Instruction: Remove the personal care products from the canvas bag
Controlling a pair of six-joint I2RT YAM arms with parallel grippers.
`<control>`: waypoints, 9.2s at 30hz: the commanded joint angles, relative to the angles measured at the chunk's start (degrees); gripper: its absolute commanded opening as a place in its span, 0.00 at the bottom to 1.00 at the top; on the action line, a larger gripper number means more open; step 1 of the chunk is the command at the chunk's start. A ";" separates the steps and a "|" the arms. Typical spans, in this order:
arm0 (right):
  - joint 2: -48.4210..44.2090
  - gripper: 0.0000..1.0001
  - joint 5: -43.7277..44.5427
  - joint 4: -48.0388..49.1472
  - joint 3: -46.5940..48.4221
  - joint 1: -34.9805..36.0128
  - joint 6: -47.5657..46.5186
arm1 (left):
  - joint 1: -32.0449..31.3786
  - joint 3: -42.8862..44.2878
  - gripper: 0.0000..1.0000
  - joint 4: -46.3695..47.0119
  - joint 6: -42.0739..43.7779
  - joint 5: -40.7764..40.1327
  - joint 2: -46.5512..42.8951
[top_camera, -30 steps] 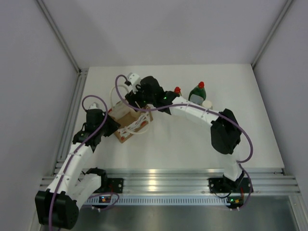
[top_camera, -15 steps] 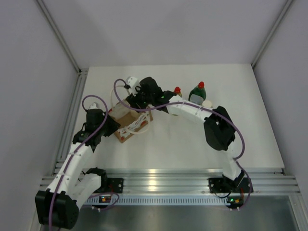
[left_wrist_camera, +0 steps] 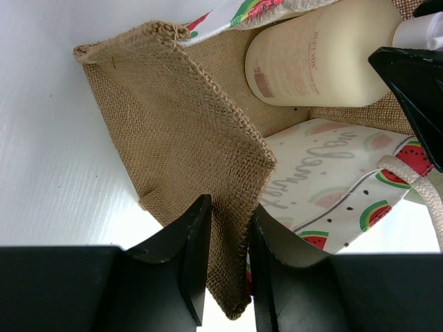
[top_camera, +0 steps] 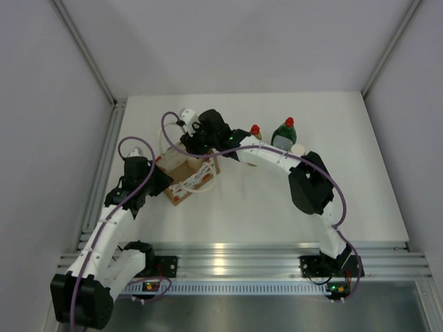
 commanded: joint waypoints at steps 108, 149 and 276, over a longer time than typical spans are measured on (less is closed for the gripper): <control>-18.39 0.00 -10.80 46.53 -21.73 -2.24 8.09 | -0.03 0.03 0.37 0.09 0.46 -0.57 0.02; -42.81 0.00 4.75 30.62 -24.80 0.05 4.75 | -0.03 -0.58 0.37 0.09 -0.77 -1.01 -1.04; -94.57 0.99 53.88 -31.42 -51.53 -4.08 27.16 | -0.30 26.84 0.98 -28.74 21.29 -23.07 -20.63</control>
